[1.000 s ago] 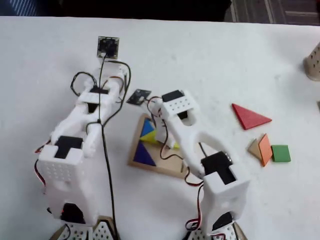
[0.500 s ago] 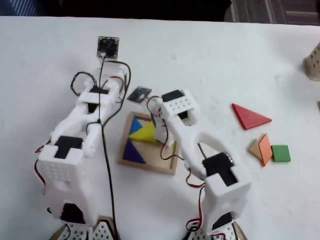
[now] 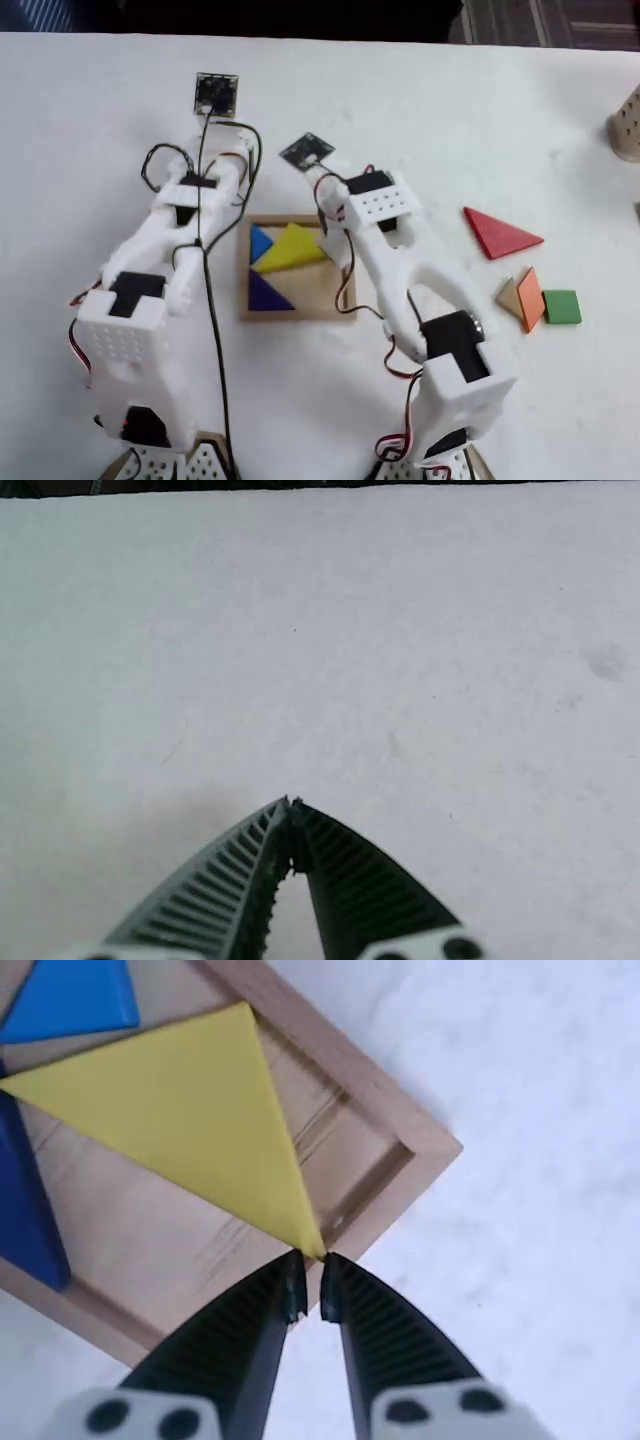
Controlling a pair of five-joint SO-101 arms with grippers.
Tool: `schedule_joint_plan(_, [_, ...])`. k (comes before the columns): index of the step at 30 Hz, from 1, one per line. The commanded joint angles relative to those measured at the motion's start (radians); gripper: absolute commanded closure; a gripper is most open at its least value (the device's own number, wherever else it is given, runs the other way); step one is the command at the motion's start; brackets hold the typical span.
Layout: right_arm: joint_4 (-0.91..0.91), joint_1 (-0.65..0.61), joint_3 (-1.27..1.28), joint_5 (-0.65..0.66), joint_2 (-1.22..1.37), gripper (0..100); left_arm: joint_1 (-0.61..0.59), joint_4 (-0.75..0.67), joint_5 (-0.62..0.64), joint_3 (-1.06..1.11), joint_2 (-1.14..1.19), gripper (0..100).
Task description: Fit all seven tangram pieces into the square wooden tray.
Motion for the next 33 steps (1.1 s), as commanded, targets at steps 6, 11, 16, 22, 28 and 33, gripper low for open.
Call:
schedule_joint_plan(6, [-0.047, -0.074, -0.110, -0.063, -0.059, 98.1, -0.012, 0.003, 0.009, -0.058, -0.053, 98])
schedule_joint_plan(11, [-0.047, -0.124, -0.161, -0.081, -0.059, 98.1, -0.012, 0.006, 0.009, -0.055, -0.054, 98])
schedule_joint_plan(16, [-0.054, -0.177, -0.209, -0.081, -0.058, 98.1, -0.051, 0.008, 0.015, -0.054, -0.059, 98])
schedule_joint_plan(22, [-0.157, -0.240, -0.219, -0.084, -0.025, 98.1, -0.173, 0.008, 0.044, -0.058, -0.061, 98])
schedule_joint_plan(28, [-0.174, -0.274, -0.368, -0.123, 0.147, 98.1, -0.248, 0.008, 0.184, -0.055, -0.061, 98])
schedule_joint_plan(33, [-0.142, -0.303, -0.542, -0.124, 0.306, 98.1, -0.245, 0.008, 0.183, -0.054, -0.061, 98])
